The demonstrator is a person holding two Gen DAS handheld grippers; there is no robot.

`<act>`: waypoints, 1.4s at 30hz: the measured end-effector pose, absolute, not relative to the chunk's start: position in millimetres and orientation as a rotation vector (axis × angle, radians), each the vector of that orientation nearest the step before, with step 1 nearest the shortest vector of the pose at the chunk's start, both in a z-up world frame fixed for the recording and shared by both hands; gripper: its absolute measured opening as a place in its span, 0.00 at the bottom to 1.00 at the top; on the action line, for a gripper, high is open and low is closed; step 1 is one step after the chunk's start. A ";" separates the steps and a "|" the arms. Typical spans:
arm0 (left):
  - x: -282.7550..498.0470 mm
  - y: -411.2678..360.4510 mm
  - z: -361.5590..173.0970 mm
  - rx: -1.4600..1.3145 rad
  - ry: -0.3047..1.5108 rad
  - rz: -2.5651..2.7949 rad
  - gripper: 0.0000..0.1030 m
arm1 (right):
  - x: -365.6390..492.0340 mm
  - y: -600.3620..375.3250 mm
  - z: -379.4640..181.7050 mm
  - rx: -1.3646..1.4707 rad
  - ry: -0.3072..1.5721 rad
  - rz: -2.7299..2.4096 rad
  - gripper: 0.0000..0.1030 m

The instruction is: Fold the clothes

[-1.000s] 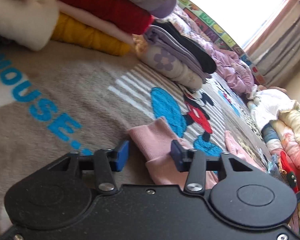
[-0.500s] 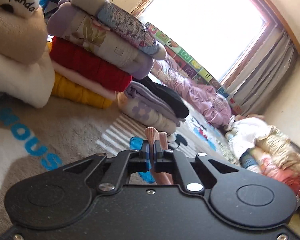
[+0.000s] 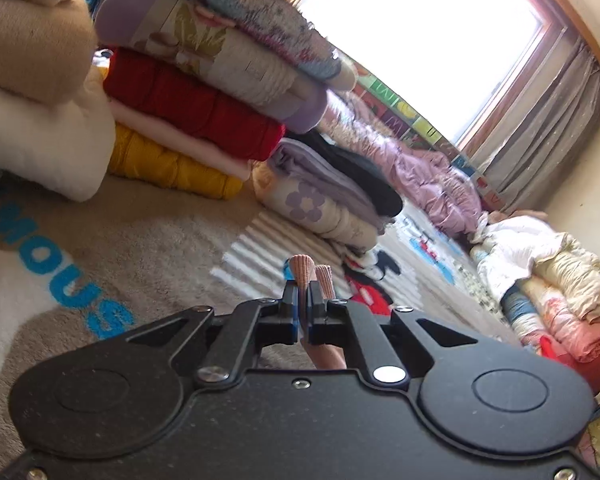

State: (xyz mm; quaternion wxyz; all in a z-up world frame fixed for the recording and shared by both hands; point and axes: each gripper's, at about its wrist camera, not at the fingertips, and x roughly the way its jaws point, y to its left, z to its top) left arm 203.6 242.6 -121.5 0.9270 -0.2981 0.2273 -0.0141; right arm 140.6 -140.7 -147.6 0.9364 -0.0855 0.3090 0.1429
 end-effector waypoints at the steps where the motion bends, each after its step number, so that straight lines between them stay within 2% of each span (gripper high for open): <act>1: 206.3 243.7 -124.3 -0.605 0.487 -0.021 0.02 | 140.3 -138.2 -146.0 -0.192 0.634 0.284 0.57; 4: 213.5 247.6 -133.2 -0.597 0.535 -0.010 0.02 | 139.8 -130.0 -140.7 -0.235 0.640 0.264 0.56; 8: 217.8 248.9 -138.3 -0.573 0.552 -0.018 0.03 | 141.3 -115.7 -130.1 -0.235 0.613 0.283 0.49; 10: 219.0 249.9 -139.5 -0.568 0.555 -0.019 0.03 | 143.2 -102.9 -123.4 -0.232 0.586 0.325 0.38; 15: 221.1 251.0 -140.1 -0.570 0.561 -0.029 0.03 | 153.2 -52.9 -113.5 -0.266 0.527 0.469 0.29; 18: 222.4 252.3 -140.0 -0.570 0.561 -0.033 0.03 | 159.4 -26.7 -117.2 -0.282 0.524 0.552 0.29; 21: 224.8 253.7 -141.3 -0.560 0.569 -0.024 0.04 | 172.3 -12.0 -137.9 -0.289 0.674 0.647 0.34; 26: 230.3 257.6 -145.8 -0.494 0.613 0.056 0.05 | 172.0 -22.4 -134.0 -0.237 0.686 0.681 0.34; 31: 221.5 270.2 -130.7 -0.444 0.553 0.132 0.05 | 164.9 -20.8 -136.6 -0.239 0.663 0.661 0.35; 35: 218.8 268.0 -118.1 -0.419 0.533 -0.051 0.05 | 161.2 -20.5 -139.3 -0.231 0.641 0.640 0.36; 36: 220.3 261.3 -117.0 -0.386 0.549 -0.127 0.07 | 160.9 -20.6 -139.9 -0.230 0.635 0.636 0.36; 38: 223.2 239.9 -119.0 -0.294 0.593 -0.258 0.27 | 161.3 -21.0 -140.6 -0.219 0.631 0.630 0.37; 42: 230.6 195.4 -128.3 -0.132 0.668 -0.414 0.27 | 160.0 -22.3 -141.6 -0.185 0.619 0.621 0.40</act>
